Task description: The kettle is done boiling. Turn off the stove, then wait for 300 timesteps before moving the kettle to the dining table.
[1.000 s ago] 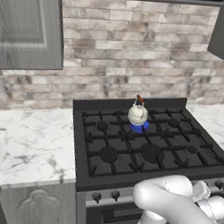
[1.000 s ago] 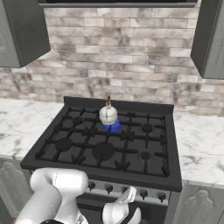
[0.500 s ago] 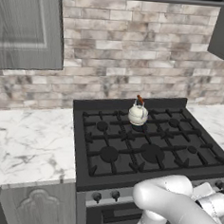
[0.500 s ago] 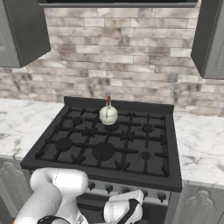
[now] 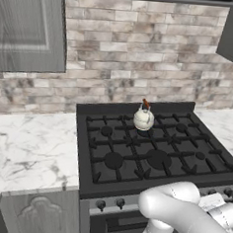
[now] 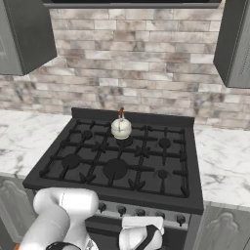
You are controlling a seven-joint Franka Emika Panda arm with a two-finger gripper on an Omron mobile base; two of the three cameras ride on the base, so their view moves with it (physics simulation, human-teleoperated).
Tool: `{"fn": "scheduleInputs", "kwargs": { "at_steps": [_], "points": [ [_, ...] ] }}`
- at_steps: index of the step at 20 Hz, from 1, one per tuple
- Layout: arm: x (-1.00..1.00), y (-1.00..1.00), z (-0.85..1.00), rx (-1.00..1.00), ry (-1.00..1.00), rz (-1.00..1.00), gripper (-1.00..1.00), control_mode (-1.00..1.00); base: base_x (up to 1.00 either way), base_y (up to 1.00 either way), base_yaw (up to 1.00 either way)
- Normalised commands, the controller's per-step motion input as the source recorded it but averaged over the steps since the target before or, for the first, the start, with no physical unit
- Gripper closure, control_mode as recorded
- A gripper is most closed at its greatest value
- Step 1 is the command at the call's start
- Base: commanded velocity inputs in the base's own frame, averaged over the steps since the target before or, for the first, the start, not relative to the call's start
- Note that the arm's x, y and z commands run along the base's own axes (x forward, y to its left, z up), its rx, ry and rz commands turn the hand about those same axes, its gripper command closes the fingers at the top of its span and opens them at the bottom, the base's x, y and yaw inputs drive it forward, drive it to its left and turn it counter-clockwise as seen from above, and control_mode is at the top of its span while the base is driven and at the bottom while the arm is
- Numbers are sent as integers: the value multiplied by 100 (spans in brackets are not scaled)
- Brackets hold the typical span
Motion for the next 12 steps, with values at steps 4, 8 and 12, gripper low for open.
{"fn": "scheduleInputs", "kwargs": {
  "at_steps": [4, 8, 12],
  "points": [
    [-2, -20, -12, 28, 0, 0, 100, -100, 0, 0, 0],
    [-1, -1, -5, 5, 0, 0, 100, -100, 0, 0, 0],
    [-1, 0, 0, 0, -1, 0, -100, -100, 0, 0, 0]
  ]
}}
